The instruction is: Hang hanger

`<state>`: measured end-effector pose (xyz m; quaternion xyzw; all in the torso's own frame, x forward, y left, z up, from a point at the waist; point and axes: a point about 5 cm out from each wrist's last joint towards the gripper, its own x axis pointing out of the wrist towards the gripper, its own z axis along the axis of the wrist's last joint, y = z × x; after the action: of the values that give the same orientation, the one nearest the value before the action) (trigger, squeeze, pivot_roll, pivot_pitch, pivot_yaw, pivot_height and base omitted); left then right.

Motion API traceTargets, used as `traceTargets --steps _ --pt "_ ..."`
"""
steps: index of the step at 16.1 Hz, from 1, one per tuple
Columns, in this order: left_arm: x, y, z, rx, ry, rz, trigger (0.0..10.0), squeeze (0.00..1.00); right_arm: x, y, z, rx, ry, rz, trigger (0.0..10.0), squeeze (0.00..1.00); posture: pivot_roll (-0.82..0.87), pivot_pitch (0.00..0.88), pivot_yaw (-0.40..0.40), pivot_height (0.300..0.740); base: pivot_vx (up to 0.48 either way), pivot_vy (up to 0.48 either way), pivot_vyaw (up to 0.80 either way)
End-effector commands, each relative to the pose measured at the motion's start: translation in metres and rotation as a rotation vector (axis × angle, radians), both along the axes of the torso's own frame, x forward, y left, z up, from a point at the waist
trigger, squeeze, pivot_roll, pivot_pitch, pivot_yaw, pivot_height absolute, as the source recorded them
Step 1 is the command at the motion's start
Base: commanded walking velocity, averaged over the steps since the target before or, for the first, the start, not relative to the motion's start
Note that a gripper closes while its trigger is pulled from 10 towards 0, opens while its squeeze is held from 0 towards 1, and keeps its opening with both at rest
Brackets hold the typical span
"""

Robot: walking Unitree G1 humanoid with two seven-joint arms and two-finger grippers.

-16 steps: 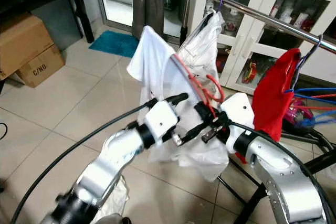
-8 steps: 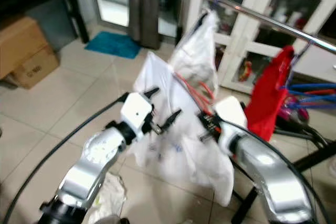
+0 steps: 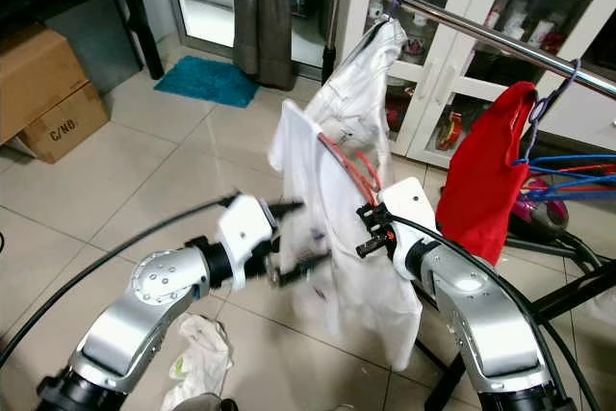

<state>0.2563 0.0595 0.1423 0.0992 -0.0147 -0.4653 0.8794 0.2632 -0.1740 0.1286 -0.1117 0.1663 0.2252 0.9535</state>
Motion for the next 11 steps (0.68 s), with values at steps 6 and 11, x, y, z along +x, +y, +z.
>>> traceTargets --steps 6,11 --pt "0.022 0.015 0.014 -0.017 -0.145 0.380 10.0 1.00 -0.001 -0.015 0.006 0.077 -0.029 -0.045 10.0 0.00 -0.01 0.059 -0.033 0.740 0.000 0.000 0.00" --pt "0.044 0.005 -0.003 -0.018 -0.053 0.346 10.0 0.22 -0.007 -0.007 0.015 0.146 -0.060 0.046 10.0 0.00 -0.02 0.071 -0.032 0.740 0.000 0.000 0.00"
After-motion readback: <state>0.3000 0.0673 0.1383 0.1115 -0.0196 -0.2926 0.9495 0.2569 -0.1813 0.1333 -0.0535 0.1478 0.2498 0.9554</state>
